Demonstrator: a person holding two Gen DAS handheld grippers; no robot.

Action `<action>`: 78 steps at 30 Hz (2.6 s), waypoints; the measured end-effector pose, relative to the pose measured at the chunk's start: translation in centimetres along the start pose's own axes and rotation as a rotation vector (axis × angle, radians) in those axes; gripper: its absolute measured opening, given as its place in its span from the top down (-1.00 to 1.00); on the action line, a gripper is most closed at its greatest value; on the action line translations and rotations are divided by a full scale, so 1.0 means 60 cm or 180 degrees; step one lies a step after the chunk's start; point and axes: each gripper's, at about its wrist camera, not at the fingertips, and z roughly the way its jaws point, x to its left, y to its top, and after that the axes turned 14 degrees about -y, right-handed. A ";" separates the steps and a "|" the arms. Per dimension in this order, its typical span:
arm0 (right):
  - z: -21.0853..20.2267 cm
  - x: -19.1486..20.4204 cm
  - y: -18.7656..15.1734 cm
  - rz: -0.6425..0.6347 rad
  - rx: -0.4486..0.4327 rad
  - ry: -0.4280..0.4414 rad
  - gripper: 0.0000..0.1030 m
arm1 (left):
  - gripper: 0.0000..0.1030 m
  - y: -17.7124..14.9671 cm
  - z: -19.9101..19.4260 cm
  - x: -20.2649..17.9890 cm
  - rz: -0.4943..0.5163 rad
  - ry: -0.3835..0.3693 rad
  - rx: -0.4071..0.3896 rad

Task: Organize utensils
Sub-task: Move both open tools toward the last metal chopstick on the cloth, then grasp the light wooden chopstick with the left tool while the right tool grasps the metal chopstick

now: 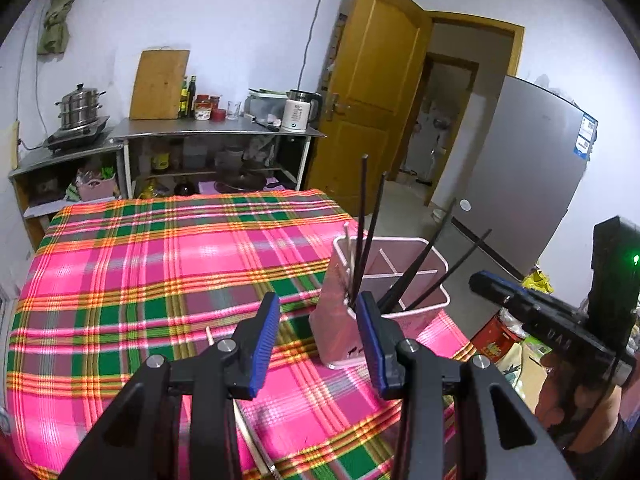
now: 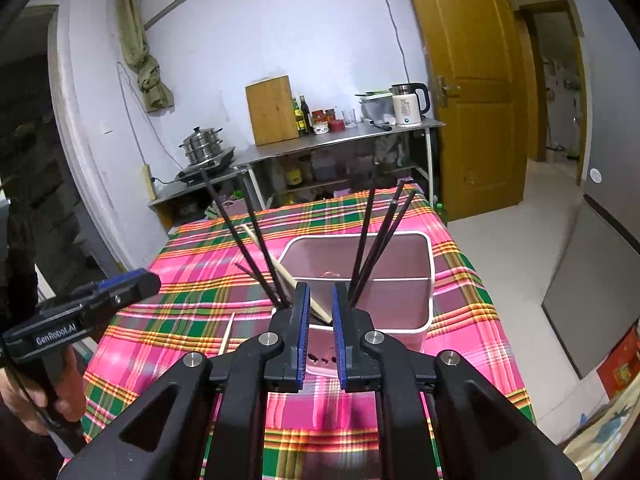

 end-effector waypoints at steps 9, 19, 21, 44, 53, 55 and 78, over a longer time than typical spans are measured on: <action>-0.003 0.024 -0.032 -0.0106 0.0067 0.0116 0.77 | 0.19 -0.067 -0.011 0.038 -0.0177 0.0146 0.0139; 0.026 0.064 -0.071 -0.0232 0.0292 0.0259 0.77 | 0.20 -0.123 0.019 0.091 -0.0405 0.0357 0.0352; 0.031 0.070 -0.081 -0.0265 0.0338 0.0281 0.77 | 0.20 -0.135 0.031 0.103 -0.0452 0.0405 0.0411; 0.092 0.104 -0.135 -0.0414 0.0713 0.0380 0.77 | 0.67 -0.206 0.124 0.144 -0.0245 0.1002 0.0805; 0.109 0.128 -0.148 -0.0479 0.0814 0.0469 0.77 | 0.89 -0.239 0.050 0.170 -0.0554 0.1290 0.0669; 0.115 0.135 -0.154 -0.0484 0.0852 0.0500 0.77 | 0.89 -0.247 0.030 0.177 -0.0663 0.1354 0.0648; 0.215 0.250 -0.167 -0.0725 0.1135 0.0647 0.77 | 0.64 -0.165 0.091 0.271 -0.0572 0.0918 0.0841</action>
